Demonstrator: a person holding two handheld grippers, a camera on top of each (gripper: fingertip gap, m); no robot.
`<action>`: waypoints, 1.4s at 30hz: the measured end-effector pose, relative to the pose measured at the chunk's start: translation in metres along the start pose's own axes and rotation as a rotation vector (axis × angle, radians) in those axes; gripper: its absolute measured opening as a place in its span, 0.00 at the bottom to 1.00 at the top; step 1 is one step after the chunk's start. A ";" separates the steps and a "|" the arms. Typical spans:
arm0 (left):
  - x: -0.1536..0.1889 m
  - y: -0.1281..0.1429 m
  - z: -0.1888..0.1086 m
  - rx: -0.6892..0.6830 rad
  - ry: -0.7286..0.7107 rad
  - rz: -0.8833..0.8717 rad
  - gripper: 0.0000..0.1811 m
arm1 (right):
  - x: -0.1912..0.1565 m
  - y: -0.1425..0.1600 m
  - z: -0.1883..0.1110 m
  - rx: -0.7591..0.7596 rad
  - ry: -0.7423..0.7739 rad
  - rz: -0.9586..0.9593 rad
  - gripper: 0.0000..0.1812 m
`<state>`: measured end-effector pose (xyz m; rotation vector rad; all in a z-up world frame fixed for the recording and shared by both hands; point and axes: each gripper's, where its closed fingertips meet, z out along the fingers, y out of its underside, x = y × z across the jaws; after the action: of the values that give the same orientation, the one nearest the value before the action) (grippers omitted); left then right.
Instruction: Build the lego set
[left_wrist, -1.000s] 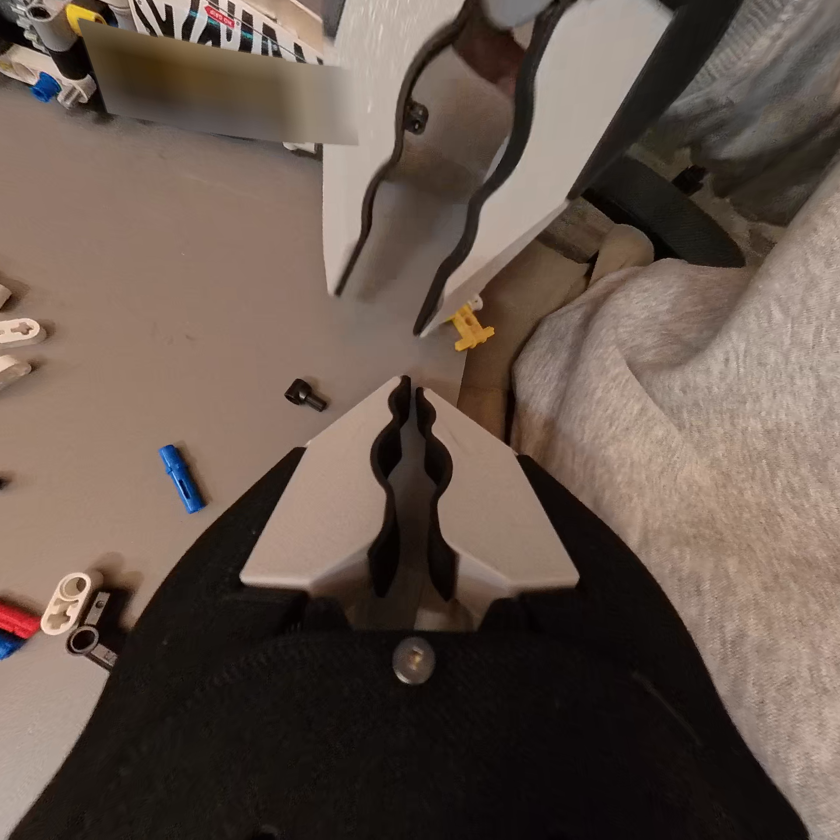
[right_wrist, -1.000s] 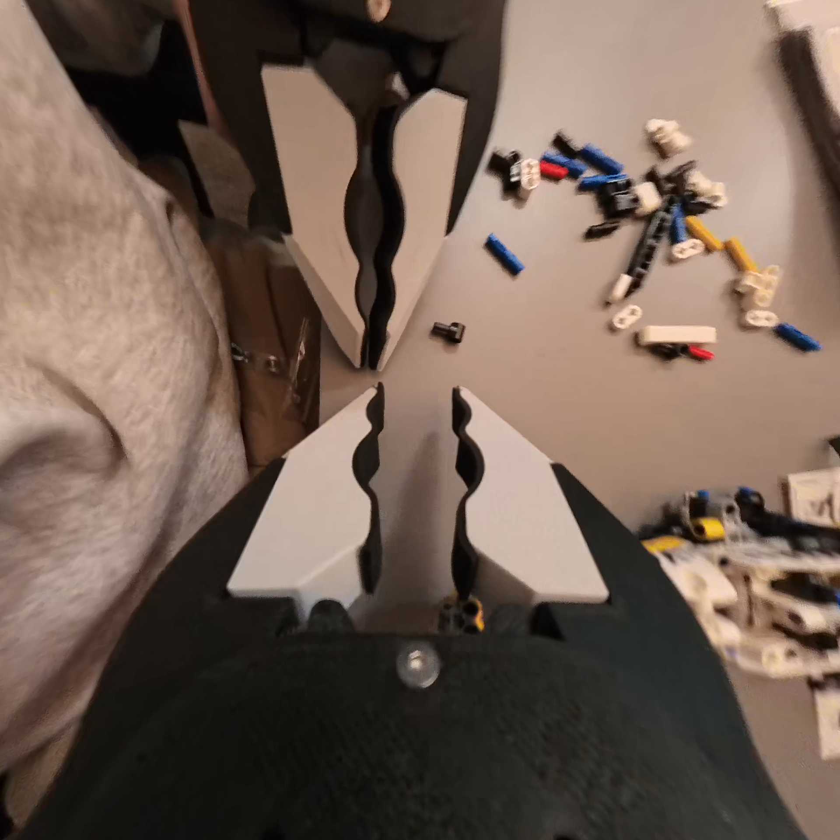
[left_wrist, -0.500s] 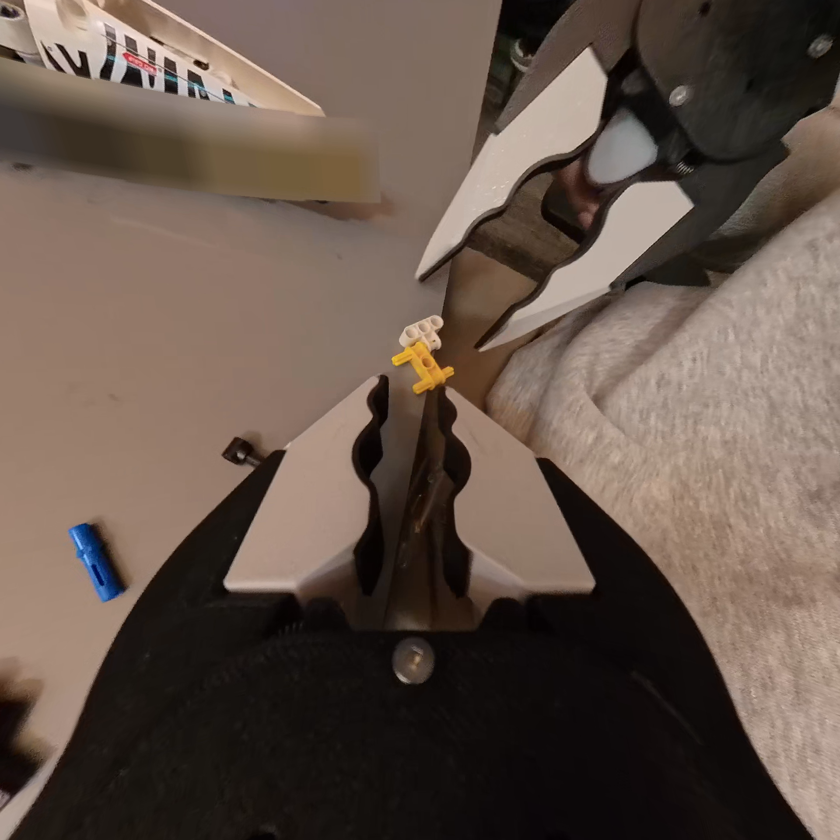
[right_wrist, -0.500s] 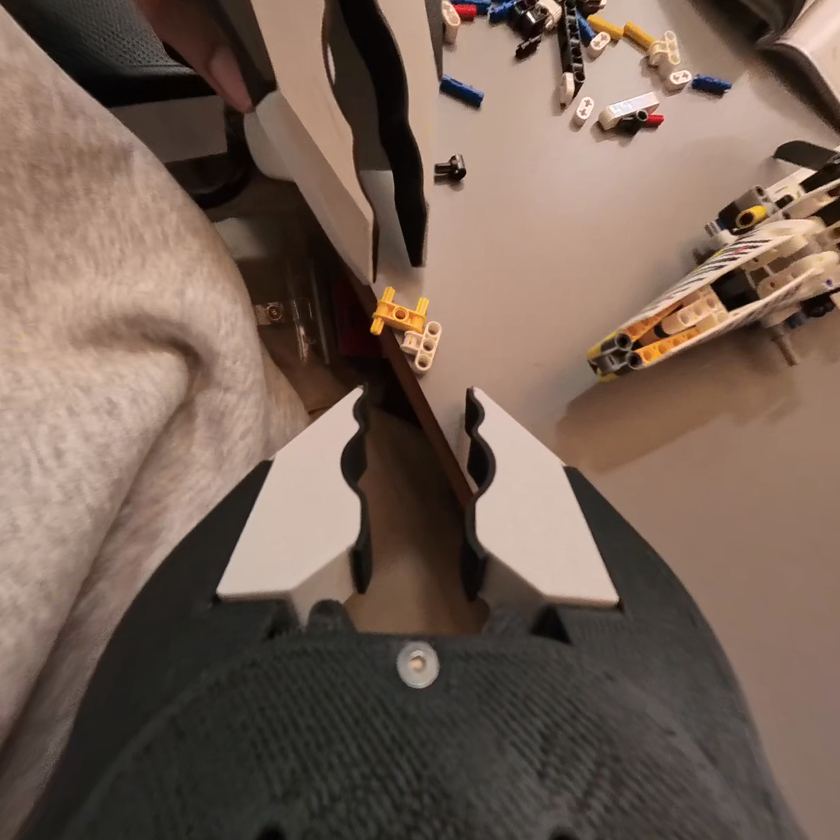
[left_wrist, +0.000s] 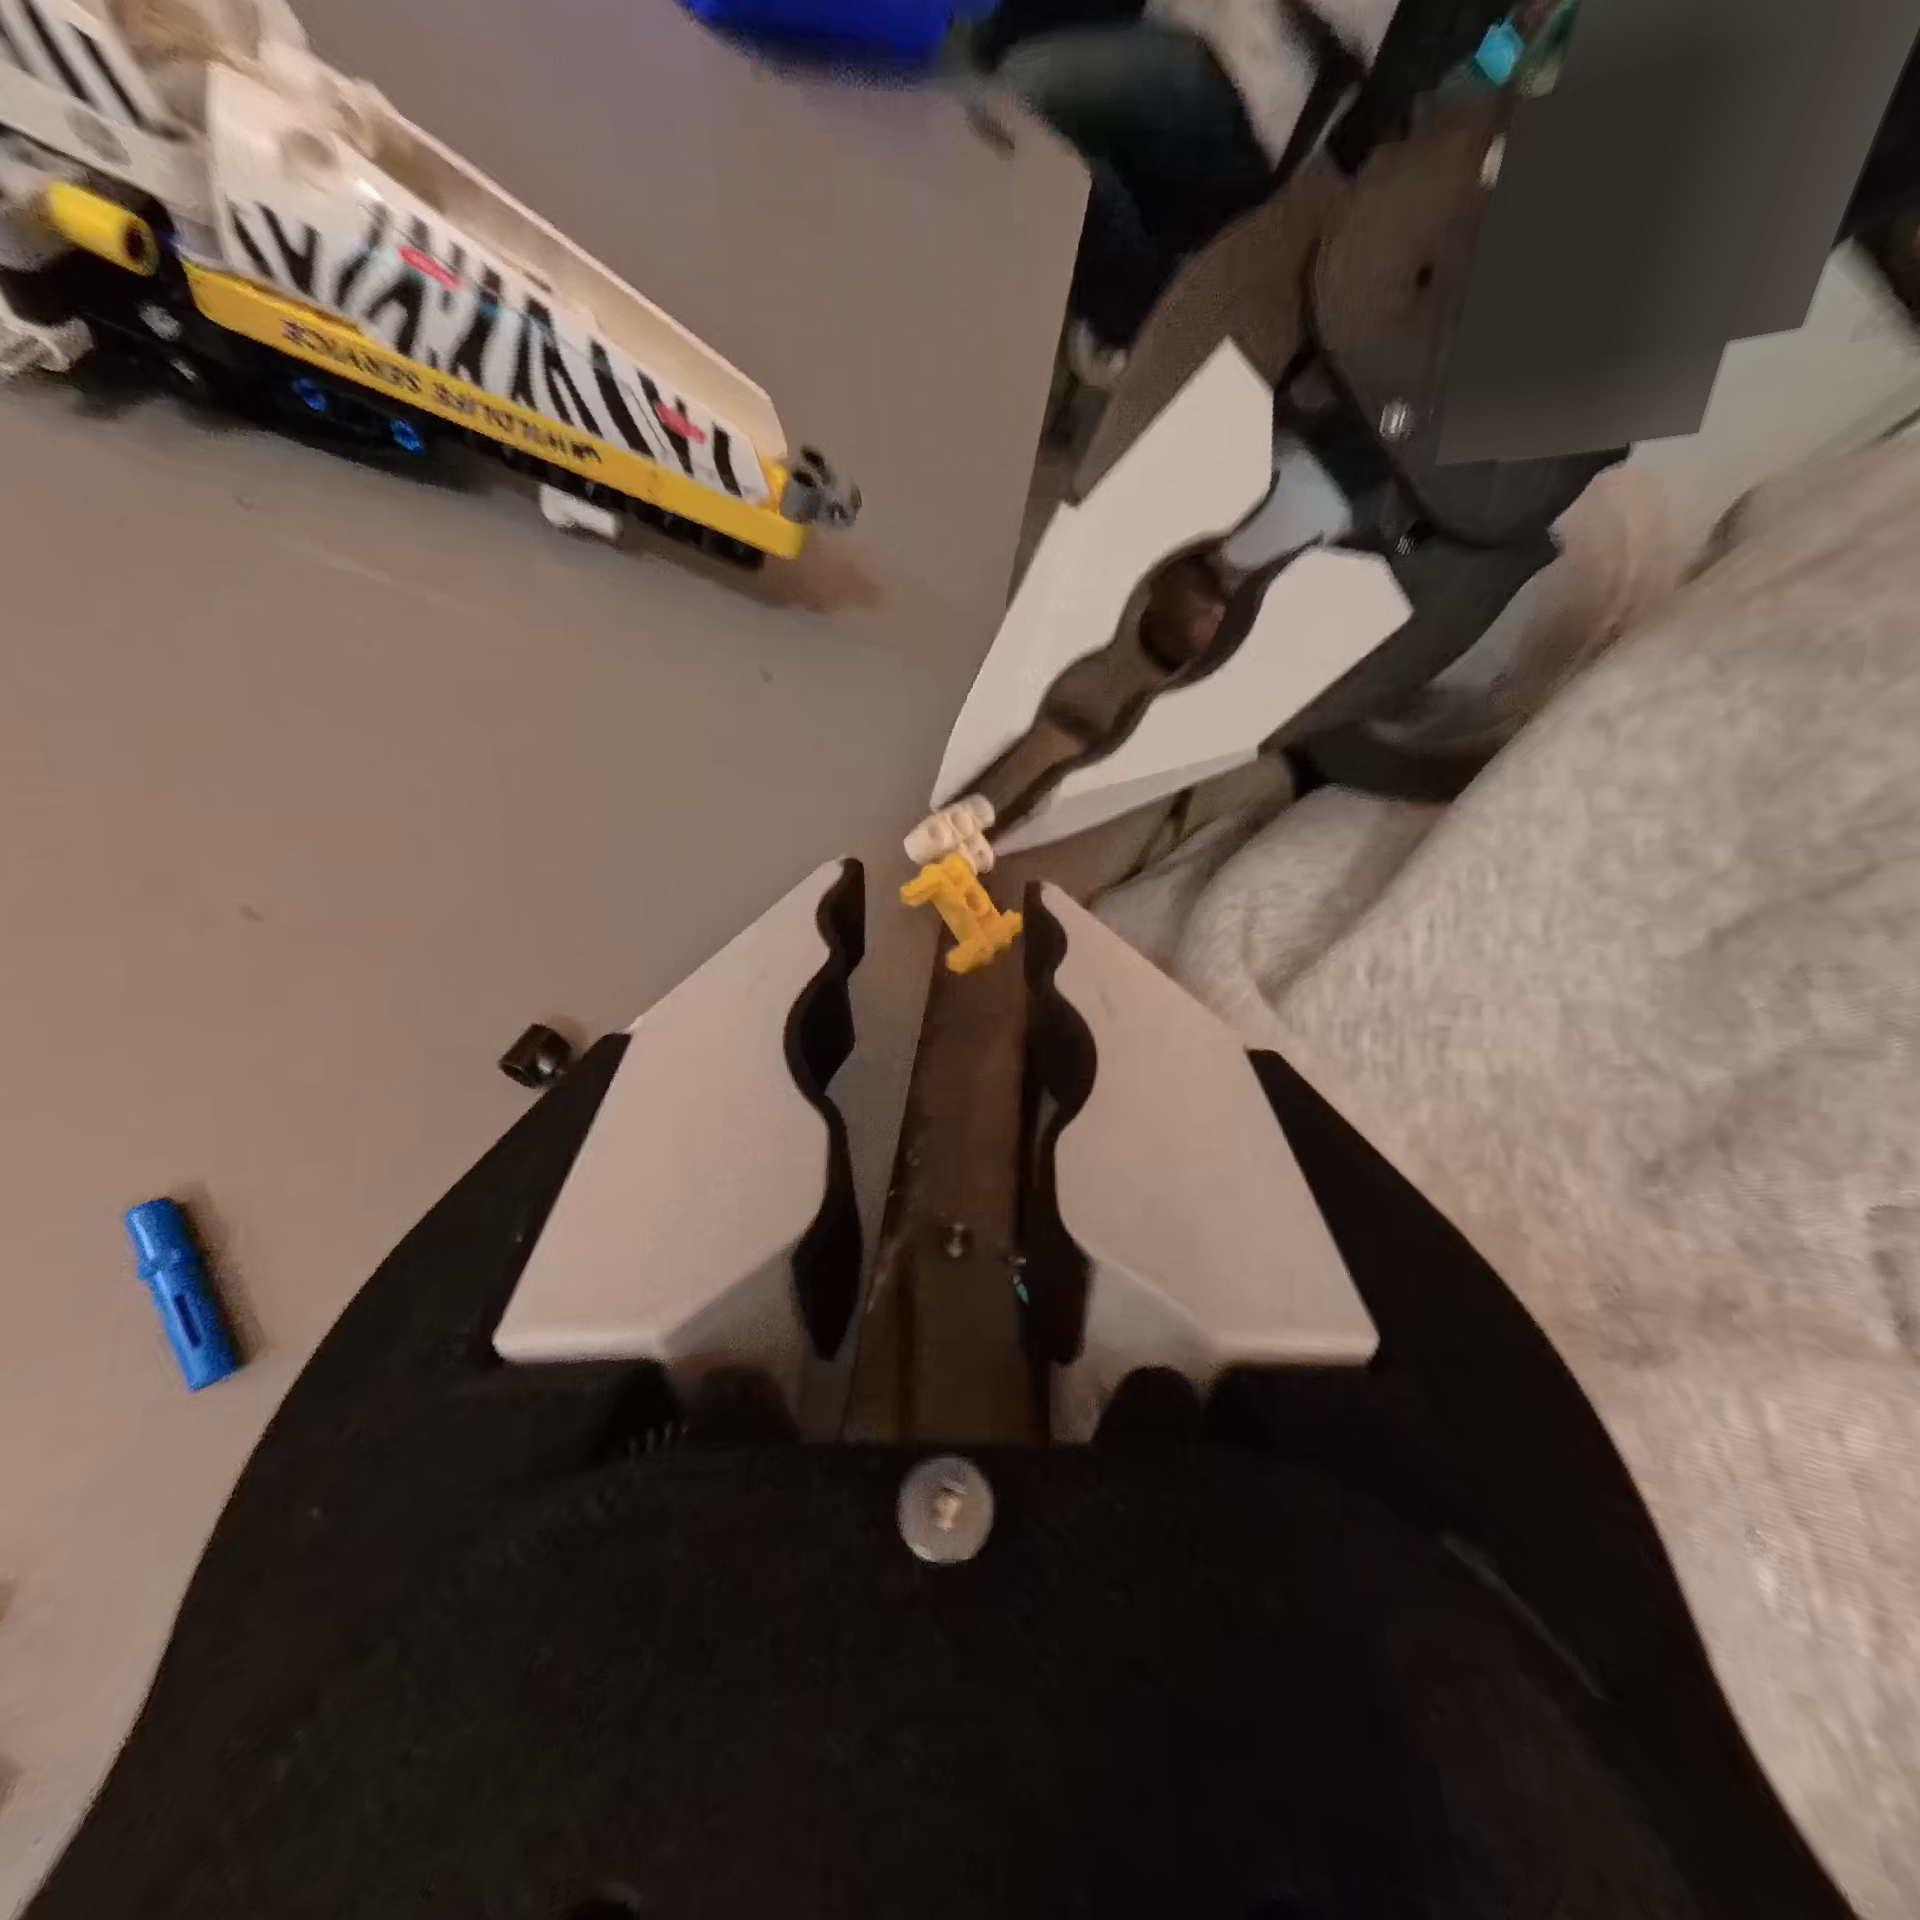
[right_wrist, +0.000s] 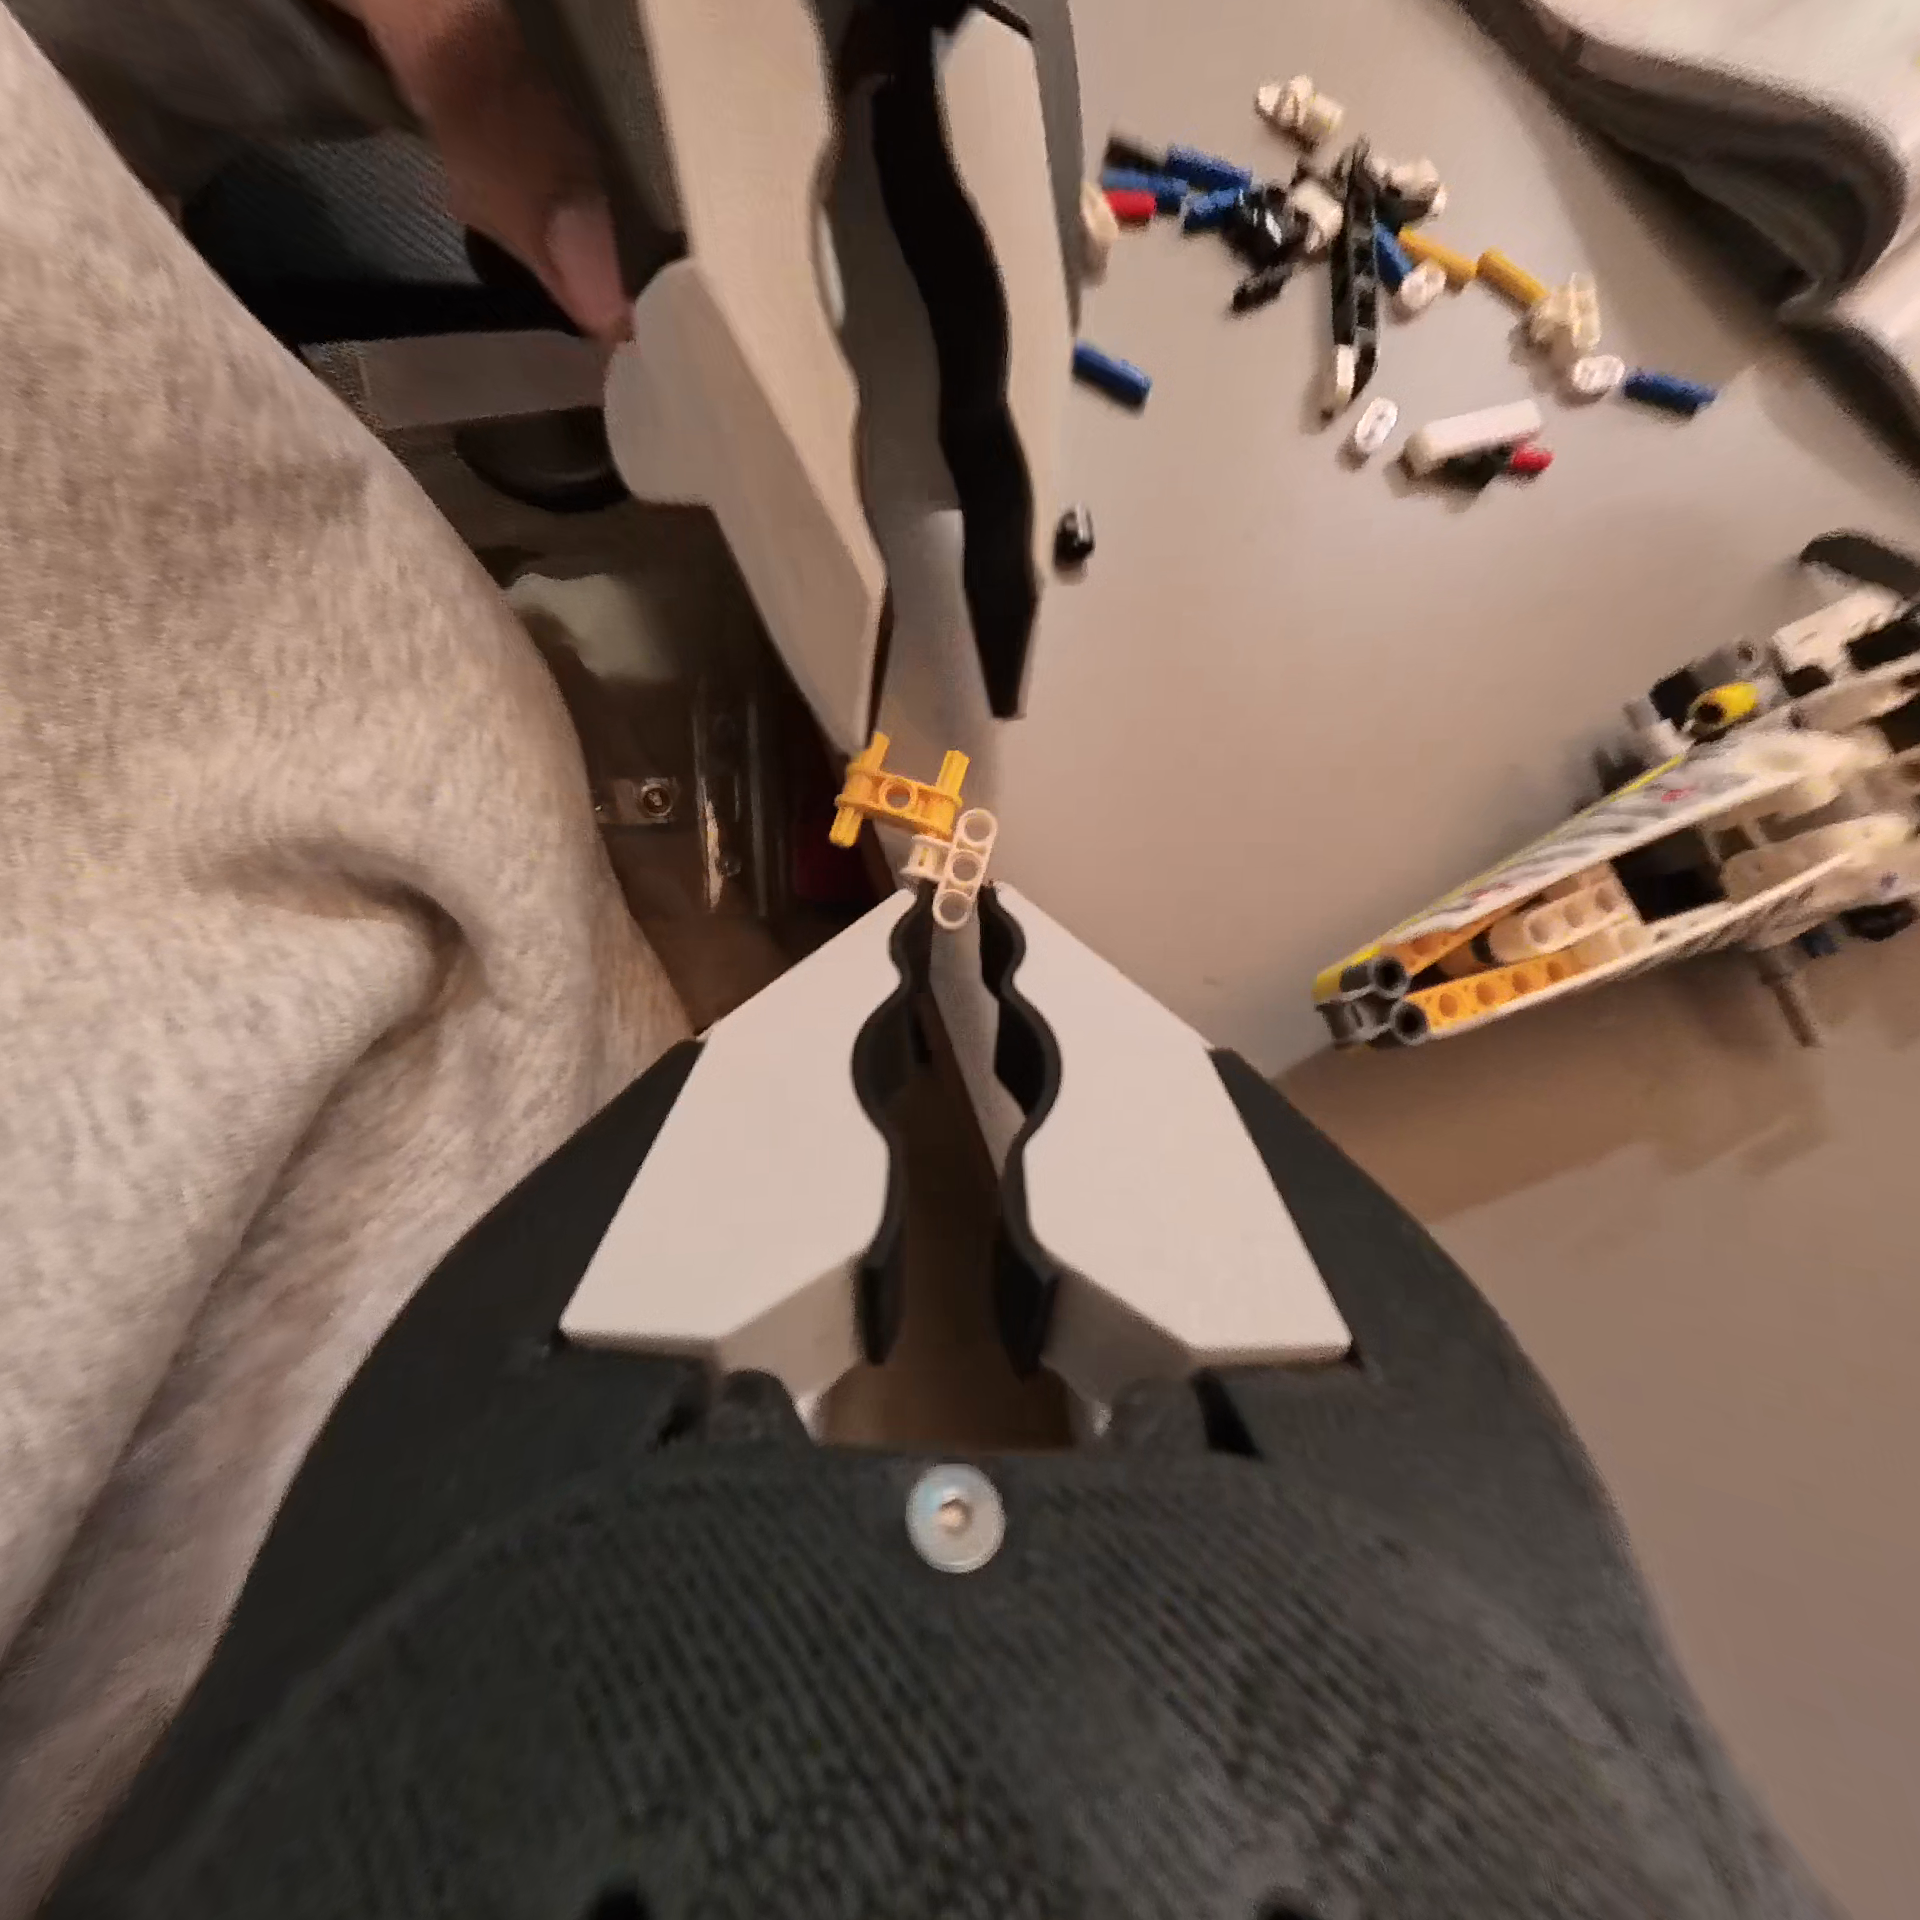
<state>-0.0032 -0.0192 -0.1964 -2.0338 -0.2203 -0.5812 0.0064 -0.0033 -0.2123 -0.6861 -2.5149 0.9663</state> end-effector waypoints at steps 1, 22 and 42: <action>0.001 -0.008 -0.005 0.049 0.031 -0.033 0.16 | -0.001 -0.006 -0.002 0.021 -0.005 -0.049 0.04; -0.004 -0.050 -0.046 0.412 0.287 -0.408 0.03 | 0.042 -0.075 -0.001 0.172 0.257 -0.544 0.27; -0.010 -0.093 -0.063 0.890 0.333 -0.623 0.03 | 0.045 -0.112 -0.013 0.459 0.422 -0.165 0.13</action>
<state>-0.0673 -0.0251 -0.1038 -0.9671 -0.7709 -0.9745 -0.0589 -0.0439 -0.1178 -0.4686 -1.8633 1.1435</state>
